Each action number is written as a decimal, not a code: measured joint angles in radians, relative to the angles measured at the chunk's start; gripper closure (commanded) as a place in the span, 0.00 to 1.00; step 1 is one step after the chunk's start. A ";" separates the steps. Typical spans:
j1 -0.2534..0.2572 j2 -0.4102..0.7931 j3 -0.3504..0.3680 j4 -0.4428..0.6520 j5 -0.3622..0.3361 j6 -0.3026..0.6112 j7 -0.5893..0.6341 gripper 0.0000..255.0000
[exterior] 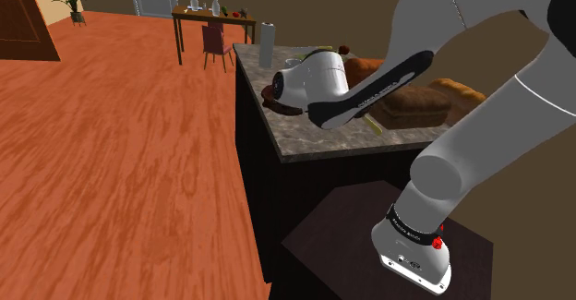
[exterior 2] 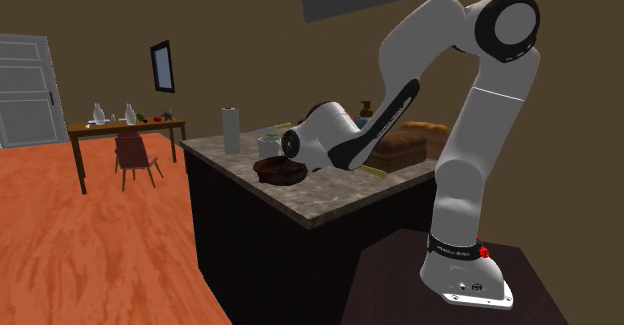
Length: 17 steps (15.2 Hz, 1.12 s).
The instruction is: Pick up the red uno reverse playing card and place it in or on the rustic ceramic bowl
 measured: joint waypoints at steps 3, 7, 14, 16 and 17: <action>0.004 -0.033 -0.003 0.012 0.003 -0.019 -0.040 1.00; 0.010 -0.081 -0.011 0.024 0.004 -0.041 -0.095 1.00; 0.015 -0.145 -0.024 0.059 -0.003 -0.082 -0.184 1.00; 0.015 -0.155 -0.026 0.071 -0.006 -0.092 -0.203 1.00; 0.013 -0.136 -0.019 0.091 -0.006 -0.101 -0.199 1.00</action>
